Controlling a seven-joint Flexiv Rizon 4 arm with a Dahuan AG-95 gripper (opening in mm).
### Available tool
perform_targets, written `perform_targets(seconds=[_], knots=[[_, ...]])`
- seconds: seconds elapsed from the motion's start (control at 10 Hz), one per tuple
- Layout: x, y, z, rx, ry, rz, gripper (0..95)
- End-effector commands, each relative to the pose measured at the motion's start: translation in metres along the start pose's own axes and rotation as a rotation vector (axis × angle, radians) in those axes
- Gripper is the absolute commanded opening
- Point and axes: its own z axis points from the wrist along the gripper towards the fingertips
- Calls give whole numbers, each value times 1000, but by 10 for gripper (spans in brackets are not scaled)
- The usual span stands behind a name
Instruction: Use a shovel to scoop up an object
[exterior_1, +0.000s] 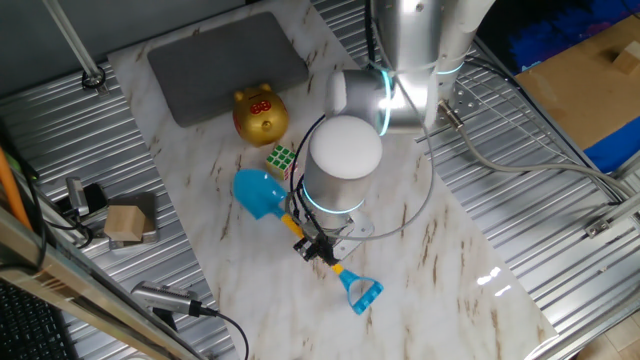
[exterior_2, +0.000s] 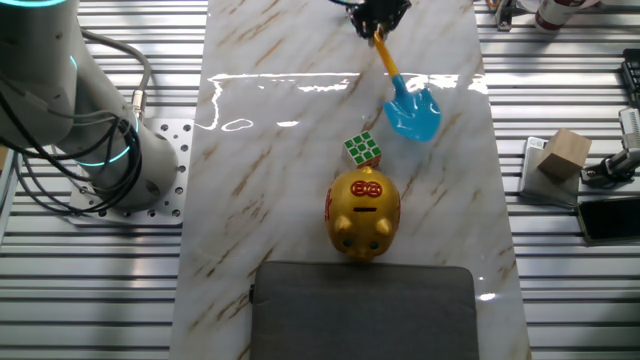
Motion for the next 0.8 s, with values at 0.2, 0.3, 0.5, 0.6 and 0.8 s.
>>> perform_targets(seconds=[0.2, 0.3, 0.5, 0.6, 0.8], knots=[[-5, 3, -19, -3, 6, 167, 0], [-7, 4, -22, -1, -9, 191, 0], [-8, 4, -24, 0, -19, 207, 0], [-9, 4, -24, 0, -17, 205, 0], [-9, 3, -24, 2, -18, 195, 0]])
